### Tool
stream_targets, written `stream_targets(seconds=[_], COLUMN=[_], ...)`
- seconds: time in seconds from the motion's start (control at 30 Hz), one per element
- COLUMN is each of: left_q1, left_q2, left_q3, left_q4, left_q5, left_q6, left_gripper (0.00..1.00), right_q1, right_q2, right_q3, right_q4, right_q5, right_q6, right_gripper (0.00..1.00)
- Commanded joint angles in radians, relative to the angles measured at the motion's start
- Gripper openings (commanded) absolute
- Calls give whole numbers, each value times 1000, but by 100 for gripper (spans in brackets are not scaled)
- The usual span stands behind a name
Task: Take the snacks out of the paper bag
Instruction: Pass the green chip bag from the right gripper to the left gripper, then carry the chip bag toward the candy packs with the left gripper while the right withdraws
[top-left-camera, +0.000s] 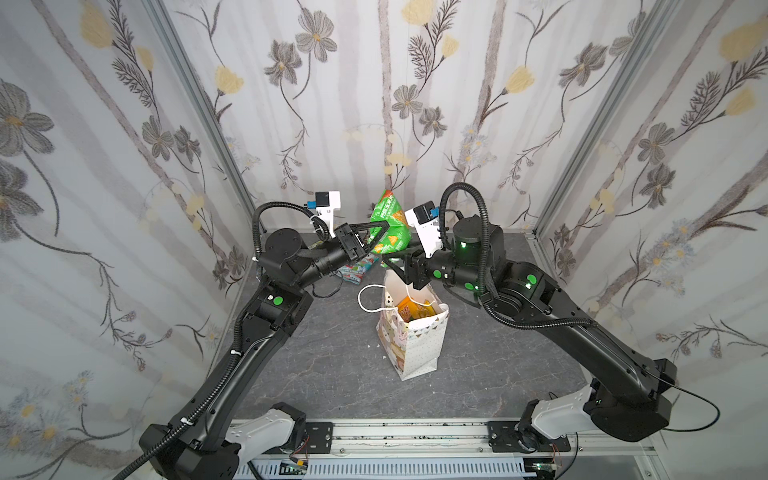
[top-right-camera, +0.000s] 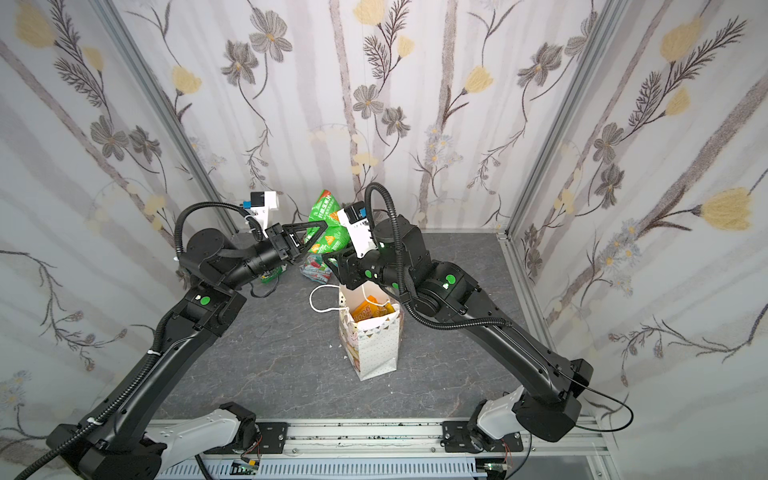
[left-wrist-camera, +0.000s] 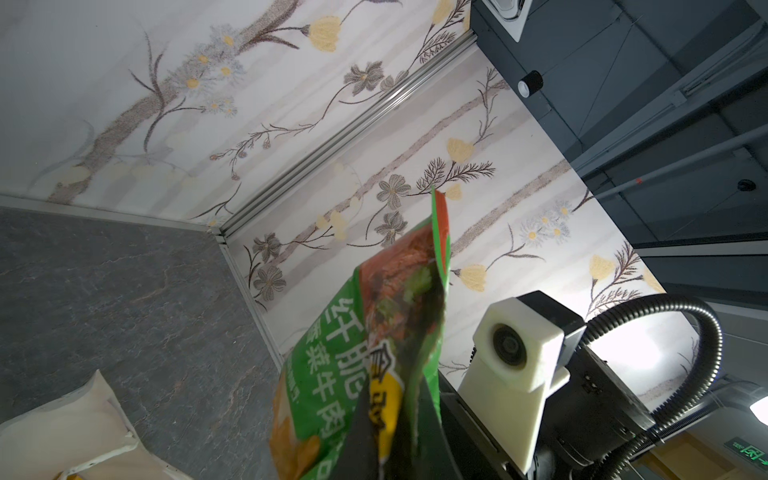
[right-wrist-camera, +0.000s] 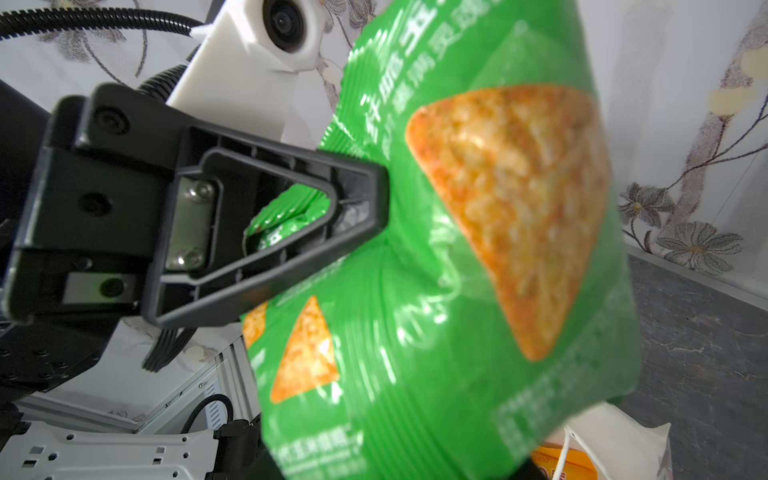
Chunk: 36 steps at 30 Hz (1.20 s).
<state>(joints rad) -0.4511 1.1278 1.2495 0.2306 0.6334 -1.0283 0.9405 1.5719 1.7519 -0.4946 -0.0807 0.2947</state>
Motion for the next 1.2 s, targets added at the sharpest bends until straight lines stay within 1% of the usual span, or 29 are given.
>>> stream_targets(seconds=[0.0, 0.1, 0.2, 0.33, 0.4, 0.53, 0.67, 0.73, 0.8, 0.93, 1.17], left_q1=[0, 5, 19, 65, 98, 199, 301, 342, 372, 435, 530], left_q2=[-14, -20, -24, -28, -28, -23, -11, -12, -21, -25, 8], left_q3=[7, 17, 23, 13, -6, -62, -143, -176, -212, -290, -392], left_q4=[94, 95, 92, 86, 84, 105, 181, 190, 181, 211, 235], left_q5=[10, -12, -29, -46, -53, -49, -33, -32, -46, -54, -45], left_q6=[48, 74, 91, 94, 91, 49, -33, -52, -41, -72, -82], left_gripper=[0, 0, 0, 0, 0, 0, 0, 0, 0, 0, 0], right_q1=[3, 4, 2, -12, -21, -55, -76, -81, -84, -87, -88], right_q2=[-40, -92, -159, -255, -300, -362, -377, -373, -364, -341, -331], right_q3=[-12, -60, -137, -268, -336, -440, -474, -481, -478, -466, -457], right_q4=[79, 150, 238, 360, 419, 492, 495, 487, 473, 455, 431], right_q5=[-43, -44, -30, 12, 25, 27, 8, -4, -22, -60, -50], right_q6=[9, 13, 20, 39, 48, 105, 133, 142, 147, 154, 156], right_gripper=[56, 65, 78, 95, 99, 99, 99, 99, 99, 99, 99])
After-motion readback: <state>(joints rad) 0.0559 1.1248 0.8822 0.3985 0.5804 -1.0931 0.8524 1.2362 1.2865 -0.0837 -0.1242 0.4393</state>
